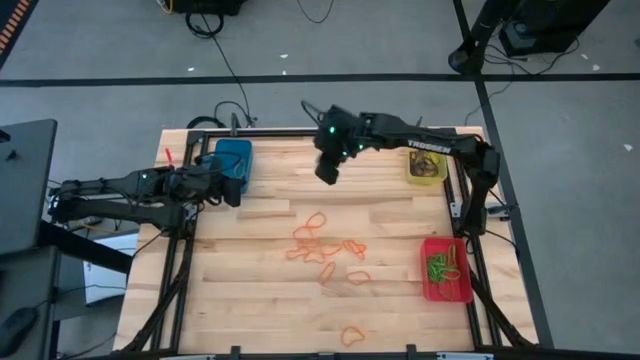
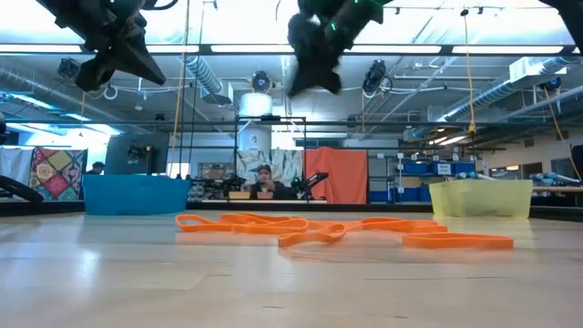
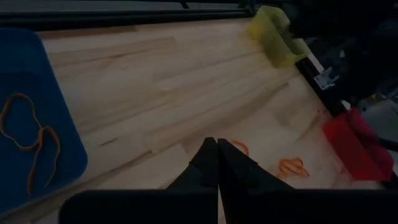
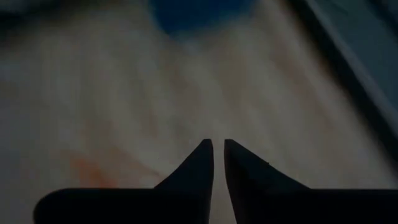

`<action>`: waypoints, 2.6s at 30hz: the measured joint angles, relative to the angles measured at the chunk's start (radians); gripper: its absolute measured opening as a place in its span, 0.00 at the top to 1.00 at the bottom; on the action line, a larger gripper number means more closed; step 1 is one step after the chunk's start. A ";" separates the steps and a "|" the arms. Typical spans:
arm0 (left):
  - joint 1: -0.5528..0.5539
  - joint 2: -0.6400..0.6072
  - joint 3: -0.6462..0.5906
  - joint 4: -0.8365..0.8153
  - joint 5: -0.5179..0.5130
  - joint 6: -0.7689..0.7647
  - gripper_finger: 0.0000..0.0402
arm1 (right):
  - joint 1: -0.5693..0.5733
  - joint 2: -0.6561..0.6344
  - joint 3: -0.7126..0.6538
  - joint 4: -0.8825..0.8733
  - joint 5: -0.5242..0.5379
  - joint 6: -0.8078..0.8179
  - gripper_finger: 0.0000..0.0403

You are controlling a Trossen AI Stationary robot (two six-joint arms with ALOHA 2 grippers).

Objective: Sort rubber bands into baskets
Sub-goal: Put the orange rubber band into the blue bin

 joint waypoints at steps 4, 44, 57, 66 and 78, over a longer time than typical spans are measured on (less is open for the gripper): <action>-0.001 0.001 0.000 0.003 0.026 -0.024 1.00 | 0.010 0.015 -0.002 0.070 -0.151 0.049 0.89; 0.011 0.244 0.000 0.347 0.213 0.265 0.88 | 0.253 0.164 -0.182 0.259 0.436 0.038 0.99; 0.095 0.354 0.000 0.627 0.382 0.244 0.49 | 0.285 0.007 -0.152 0.408 0.552 0.039 1.00; 0.176 0.450 0.000 0.629 0.291 0.226 0.44 | 0.301 -0.006 -0.152 0.488 0.554 -0.046 1.00; 0.209 0.420 0.000 0.605 0.438 0.356 0.96 | 0.288 -0.006 -0.152 0.508 0.547 -0.054 0.97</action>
